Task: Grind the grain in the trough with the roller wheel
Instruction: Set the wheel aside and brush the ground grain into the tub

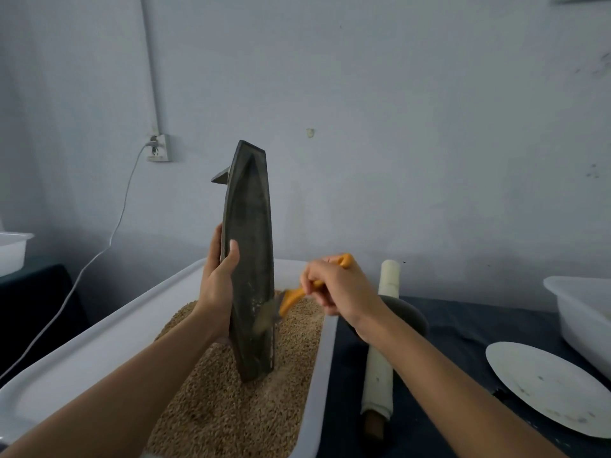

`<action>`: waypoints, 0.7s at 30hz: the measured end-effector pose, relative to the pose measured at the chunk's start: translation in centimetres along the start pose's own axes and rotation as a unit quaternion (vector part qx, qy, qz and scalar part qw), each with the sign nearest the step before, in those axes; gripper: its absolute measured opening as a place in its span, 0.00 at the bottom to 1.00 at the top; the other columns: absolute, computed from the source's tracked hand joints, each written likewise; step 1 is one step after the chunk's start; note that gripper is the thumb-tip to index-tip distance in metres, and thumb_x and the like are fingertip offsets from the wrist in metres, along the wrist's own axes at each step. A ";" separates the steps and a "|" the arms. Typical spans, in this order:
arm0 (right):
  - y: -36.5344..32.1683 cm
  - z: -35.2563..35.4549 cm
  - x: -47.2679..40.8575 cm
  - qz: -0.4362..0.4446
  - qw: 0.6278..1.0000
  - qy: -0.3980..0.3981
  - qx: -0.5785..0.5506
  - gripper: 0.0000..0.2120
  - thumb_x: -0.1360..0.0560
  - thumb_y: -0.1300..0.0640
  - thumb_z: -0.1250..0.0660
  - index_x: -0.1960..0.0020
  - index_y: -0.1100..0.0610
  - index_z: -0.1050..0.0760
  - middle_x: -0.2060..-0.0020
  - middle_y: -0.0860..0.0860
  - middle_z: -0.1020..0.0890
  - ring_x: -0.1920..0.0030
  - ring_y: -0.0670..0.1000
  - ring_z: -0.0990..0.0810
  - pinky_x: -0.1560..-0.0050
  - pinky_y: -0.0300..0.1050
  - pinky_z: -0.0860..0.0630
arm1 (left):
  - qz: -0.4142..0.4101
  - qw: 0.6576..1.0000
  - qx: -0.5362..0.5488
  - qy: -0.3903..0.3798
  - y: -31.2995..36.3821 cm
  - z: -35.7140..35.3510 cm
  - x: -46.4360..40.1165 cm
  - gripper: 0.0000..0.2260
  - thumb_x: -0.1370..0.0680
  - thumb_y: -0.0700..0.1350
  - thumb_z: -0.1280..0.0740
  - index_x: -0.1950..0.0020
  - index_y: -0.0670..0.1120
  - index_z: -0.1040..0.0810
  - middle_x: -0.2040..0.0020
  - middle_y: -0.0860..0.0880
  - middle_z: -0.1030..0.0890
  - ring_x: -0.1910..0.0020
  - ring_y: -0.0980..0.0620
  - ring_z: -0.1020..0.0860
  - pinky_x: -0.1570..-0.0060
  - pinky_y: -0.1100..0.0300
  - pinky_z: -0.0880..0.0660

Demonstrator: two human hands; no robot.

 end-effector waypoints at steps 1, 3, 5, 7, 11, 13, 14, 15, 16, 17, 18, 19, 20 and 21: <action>-0.6 0.2 -0.3 0.030 0.999 0.015 -0.023 0.16 0.24 0.68 0.43 0.70 0.63 0.28 0.78 0.54 0.32 0.81 0.43 0.38 0.79 0.32 0.40 | -0.001 1.000 -0.002 -0.002 0.0 -0.1 0.1 0.20 0.21 0.57 0.41 0.29 0.68 0.38 0.28 0.57 0.34 0.32 0.49 0.33 0.35 0.45 0.33; -0.9 -0.3 -0.7 0.070 0.996 0.023 -0.043 0.16 0.23 0.69 0.44 0.68 0.63 0.27 0.76 0.55 0.31 0.79 0.44 0.36 0.77 0.32 0.39 | -0.006 1.000 -0.006 -0.006 0.1 -0.3 0.2 0.21 0.22 0.57 0.41 0.29 0.67 0.39 0.29 0.58 0.33 0.33 0.52 0.31 0.40 0.53 0.29; -0.3 -1.1 -0.8 0.079 0.996 0.022 -0.031 0.16 0.22 0.69 0.44 0.67 0.65 0.27 0.74 0.56 0.31 0.78 0.44 0.36 0.75 0.31 0.37 | -0.008 1.000 -0.005 -0.005 0.1 -0.3 0.3 0.20 0.21 0.56 0.41 0.29 0.67 0.38 0.30 0.57 0.32 0.34 0.52 0.30 0.42 0.54 0.28; 0.7 -1.6 -0.6 0.069 0.997 0.019 -0.006 0.16 0.22 0.69 0.44 0.66 0.67 0.26 0.75 0.56 0.32 0.78 0.43 0.36 0.74 0.30 0.37 | -0.012 1.000 0.002 -0.005 0.2 -0.3 0.2 0.20 0.21 0.55 0.41 0.29 0.67 0.38 0.30 0.56 0.32 0.33 0.49 0.31 0.37 0.47 0.30; 2.5 -1.6 0.5 0.036 0.998 0.002 0.055 0.19 0.22 0.67 0.45 0.71 0.62 0.29 0.79 0.49 0.32 0.79 0.42 0.34 0.73 0.29 0.37 | -0.023 1.000 0.006 -0.002 0.6 -0.2 0.2 0.20 0.20 0.53 0.41 0.28 0.65 0.38 0.28 0.53 0.33 0.31 0.46 0.33 0.34 0.41 0.34; 2.1 -1.4 0.9 0.036 0.997 -0.003 0.074 0.20 0.23 0.67 0.44 0.72 0.61 0.30 0.80 0.47 0.32 0.79 0.43 0.34 0.73 0.30 0.37 | -0.020 1.000 0.010 -0.001 0.6 -0.2 0.2 0.20 0.20 0.53 0.41 0.28 0.64 0.38 0.29 0.53 0.33 0.32 0.46 0.32 0.35 0.41 0.33; 1.5 -1.2 0.9 0.044 0.996 0.003 0.074 0.19 0.23 0.67 0.44 0.73 0.61 0.30 0.80 0.47 0.32 0.79 0.43 0.34 0.73 0.30 0.37 | -0.017 1.000 0.011 0.000 0.6 -0.2 0.2 0.20 0.20 0.53 0.41 0.28 0.64 0.38 0.29 0.54 0.32 0.33 0.46 0.31 0.35 0.41 0.33; 0.7 -0.9 0.7 0.058 0.996 0.019 0.063 0.19 0.23 0.67 0.43 0.72 0.62 0.30 0.81 0.47 0.33 0.80 0.43 0.35 0.74 0.30 0.37 | -0.015 1.000 0.011 0.002 0.5 -0.2 0.2 0.20 0.20 0.53 0.41 0.28 0.65 0.38 0.29 0.54 0.32 0.33 0.47 0.31 0.35 0.41 0.33; -0.1 -0.5 0.5 0.077 0.995 0.042 0.041 0.18 0.24 0.68 0.43 0.72 0.63 0.29 0.80 0.49 0.33 0.80 0.43 0.36 0.75 0.30 0.37 | -0.013 1.000 0.012 0.005 0.4 -0.1 0.2 0.20 0.20 0.52 0.41 0.28 0.65 0.38 0.30 0.55 0.32 0.33 0.47 0.31 0.34 0.42 0.33; -0.9 0.0 0.3 0.100 0.993 0.067 0.012 0.17 0.24 0.68 0.43 0.71 0.65 0.28 0.79 0.52 0.33 0.80 0.43 0.37 0.75 0.30 0.38 | -0.012 1.000 0.014 0.008 0.4 0.0 0.2 0.20 0.20 0.52 0.41 0.28 0.65 0.38 0.30 0.55 0.32 0.33 0.48 0.31 0.35 0.44 0.32; -1.5 0.3 0.0 0.121 0.989 0.086 -0.013 0.17 0.23 0.69 0.43 0.69 0.65 0.27 0.78 0.55 0.33 0.79 0.43 0.37 0.75 0.30 0.38 | -0.013 1.000 0.015 0.009 0.4 0.0 0.2 0.20 0.20 0.52 0.40 0.28 0.64 0.38 0.31 0.56 0.31 0.34 0.49 0.30 0.36 0.47 0.30; -1.8 0.3 -0.4 0.132 0.986 0.093 -0.028 0.16 0.22 0.69 0.43 0.68 0.66 0.26 0.76 0.56 0.32 0.78 0.44 0.36 0.75 0.31 0.37 | -0.016 1.000 0.012 0.011 0.4 0.0 0.2 0.21 0.20 0.52 0.40 0.28 0.64 0.38 0.32 0.56 0.31 0.35 0.50 0.29 0.39 0.51 0.28; -1.7 0.0 -0.8 0.131 0.986 0.093 -0.029 0.16 0.22 0.68 0.43 0.66 0.66 0.26 0.75 0.57 0.31 0.77 0.45 0.36 0.75 0.32 0.37 | -0.020 1.000 0.007 0.011 0.5 0.0 0.2 0.21 0.20 0.53 0.41 0.28 0.63 0.38 0.32 0.56 0.31 0.36 0.52 0.29 0.42 0.54 0.27; -1.4 -0.3 -1.1 0.123 0.988 0.092 -0.021 0.16 0.21 0.68 0.44 0.65 0.67 0.25 0.74 0.57 0.31 0.76 0.46 0.35 0.74 0.33 0.37 | -0.024 1.000 0.003 0.011 0.5 0.0 0.2 0.21 0.20 0.53 0.41 0.27 0.63 0.38 0.32 0.56 0.31 0.36 0.52 0.29 0.42 0.56 0.28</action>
Point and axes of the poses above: each hand's wrist, its own x-axis away from the middle knuckle, its own z-axis out of the back of the hand, y = z × x, the point moved 9 cm from there along -x, towards the middle knuckle
